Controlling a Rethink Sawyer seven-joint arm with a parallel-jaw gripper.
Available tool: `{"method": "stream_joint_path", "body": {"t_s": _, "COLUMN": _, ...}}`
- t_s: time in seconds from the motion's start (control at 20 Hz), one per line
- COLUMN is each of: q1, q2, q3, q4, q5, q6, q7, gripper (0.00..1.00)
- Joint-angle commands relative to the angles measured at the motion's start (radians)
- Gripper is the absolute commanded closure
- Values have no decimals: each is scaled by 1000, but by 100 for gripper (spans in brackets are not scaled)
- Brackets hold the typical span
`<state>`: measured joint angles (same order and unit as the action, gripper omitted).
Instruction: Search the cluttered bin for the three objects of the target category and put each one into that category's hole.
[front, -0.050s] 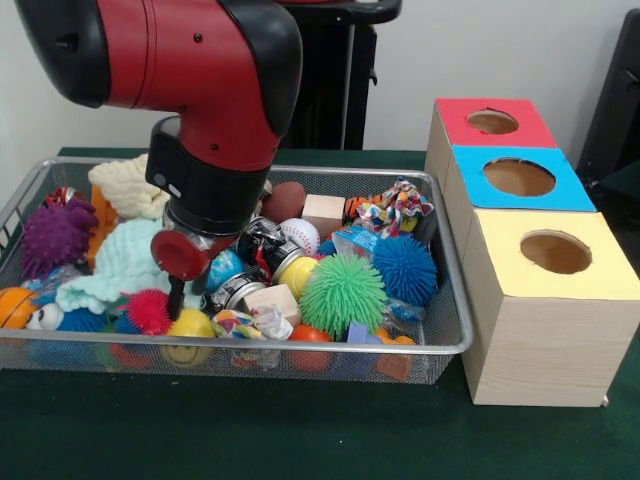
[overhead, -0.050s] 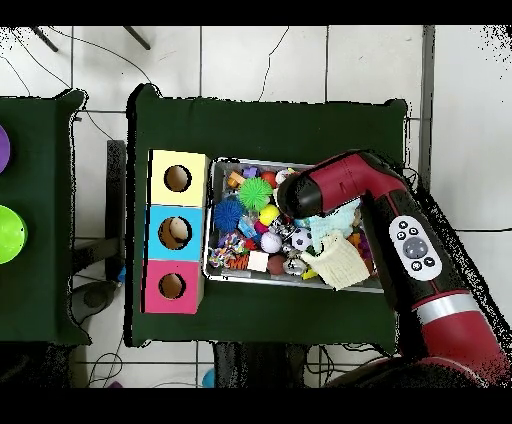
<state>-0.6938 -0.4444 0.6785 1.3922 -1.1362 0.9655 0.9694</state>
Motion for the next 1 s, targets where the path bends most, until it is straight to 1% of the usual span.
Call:
{"method": "stream_joint_path", "body": {"t_s": 0.05, "q1": 19, "q2": 5, "q3": -88, "q4": -39, "q5": -104, "q6": 43, "q7": -369, "gripper": 0}}
{"method": "stream_joint_path", "body": {"t_s": 0.3, "q1": 31, "q2": -18, "q3": -118, "q4": -43, "q5": -100, "q6": 71, "q7": -409, "gripper": 0}}
{"method": "stream_joint_path", "body": {"t_s": 0.6, "q1": 29, "q2": -2, "q3": -163, "q4": -69, "q5": -74, "q6": 152, "q7": -475, "gripper": 0}}
{"method": "stream_joint_path", "body": {"t_s": 0.8, "q1": 42, "q2": -5, "q3": -192, "q4": -77, "q5": -80, "q6": 169, "q7": -496, "gripper": 0}}
{"method": "stream_joint_path", "body": {"t_s": 1.0, "q1": 46, "q2": 0, "q3": -208, "q4": -82, "q5": -71, "q6": 175, "q7": -508, "gripper": 0}}
